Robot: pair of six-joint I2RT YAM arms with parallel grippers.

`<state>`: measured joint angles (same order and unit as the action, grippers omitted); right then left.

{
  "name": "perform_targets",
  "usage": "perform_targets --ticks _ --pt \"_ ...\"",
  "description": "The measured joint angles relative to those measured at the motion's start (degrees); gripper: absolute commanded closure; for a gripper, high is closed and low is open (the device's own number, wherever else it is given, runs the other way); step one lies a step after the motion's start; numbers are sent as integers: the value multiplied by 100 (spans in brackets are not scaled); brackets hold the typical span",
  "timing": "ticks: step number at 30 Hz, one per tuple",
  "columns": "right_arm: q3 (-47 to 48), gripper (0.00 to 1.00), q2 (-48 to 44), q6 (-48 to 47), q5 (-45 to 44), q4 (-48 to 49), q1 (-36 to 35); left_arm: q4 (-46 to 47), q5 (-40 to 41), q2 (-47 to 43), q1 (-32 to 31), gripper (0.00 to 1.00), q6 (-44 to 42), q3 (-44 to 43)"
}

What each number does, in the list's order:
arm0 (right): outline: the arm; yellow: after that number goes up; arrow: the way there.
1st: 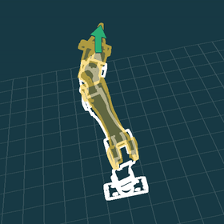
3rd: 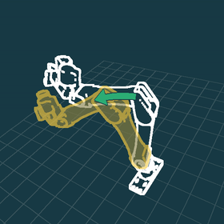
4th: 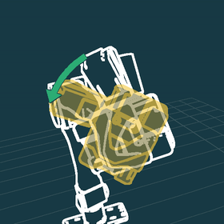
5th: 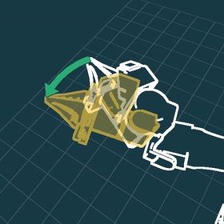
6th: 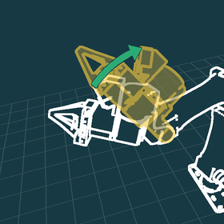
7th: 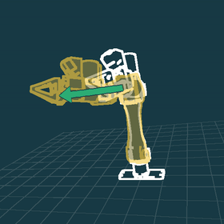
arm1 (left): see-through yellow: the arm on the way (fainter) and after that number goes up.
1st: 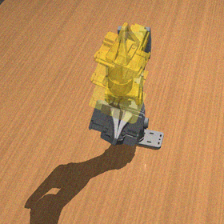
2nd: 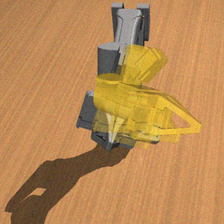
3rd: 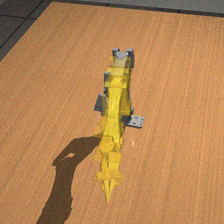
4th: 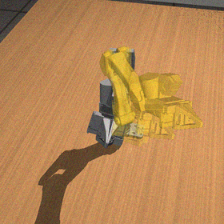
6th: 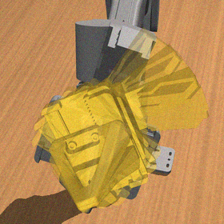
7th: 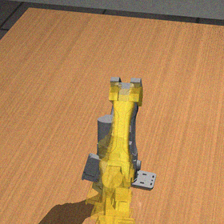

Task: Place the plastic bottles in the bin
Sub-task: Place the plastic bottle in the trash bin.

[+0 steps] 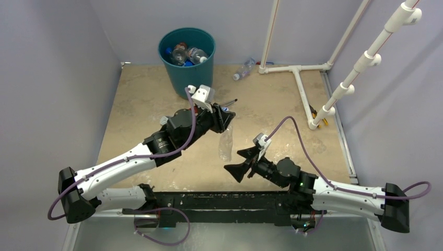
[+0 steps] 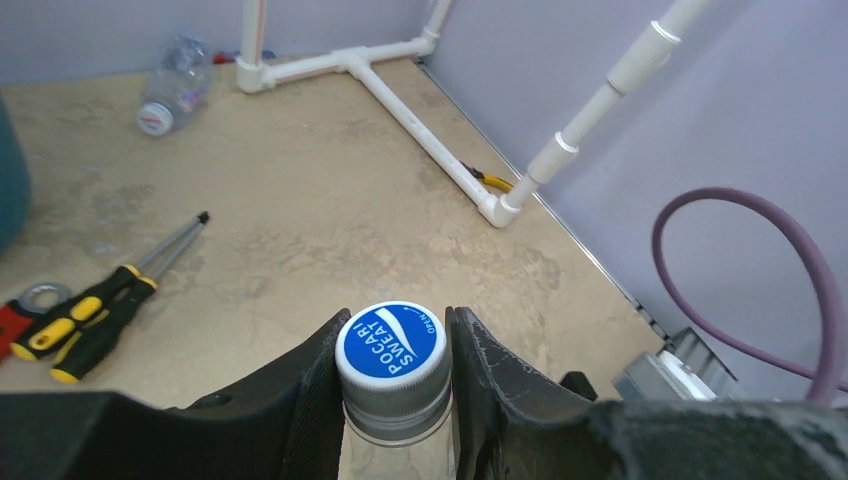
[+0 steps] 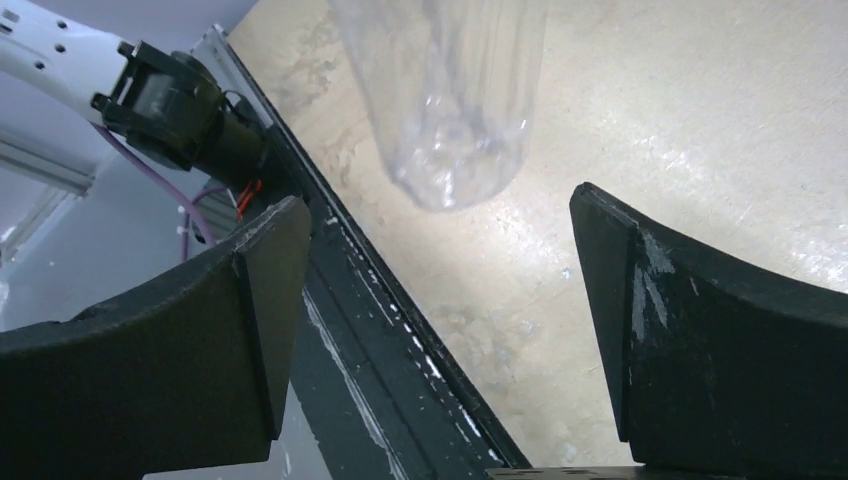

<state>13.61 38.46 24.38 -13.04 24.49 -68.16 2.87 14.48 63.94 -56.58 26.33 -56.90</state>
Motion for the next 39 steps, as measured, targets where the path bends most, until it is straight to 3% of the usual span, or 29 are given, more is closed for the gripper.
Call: perform_targets --ticks 7,12,14,19,28,39 --pt "481 1 -289 37 -46 -448 0 74 964 0 37 100 -1021 -848" --pt "772 2 -282 26 -120 -501 0 1882 1742 -140 275 100 -2518 -1014" --pt "826 3 -299 37 -243 -647 -2 2133 1753 133 914 100 -2798 -1504" --pt "892 5 -501 57 -424 -1139 -4 2328 1187 1169 2726 100 -2297 -2723" --pt "953 7 -1443 315 -918 -1886 -4 3558 -568 2509 4454 100 -739 -2988" --pt "614 9 -2035 697 -1672 -2358 -4 4784 -1740 3827 4701 100 122 -2988"
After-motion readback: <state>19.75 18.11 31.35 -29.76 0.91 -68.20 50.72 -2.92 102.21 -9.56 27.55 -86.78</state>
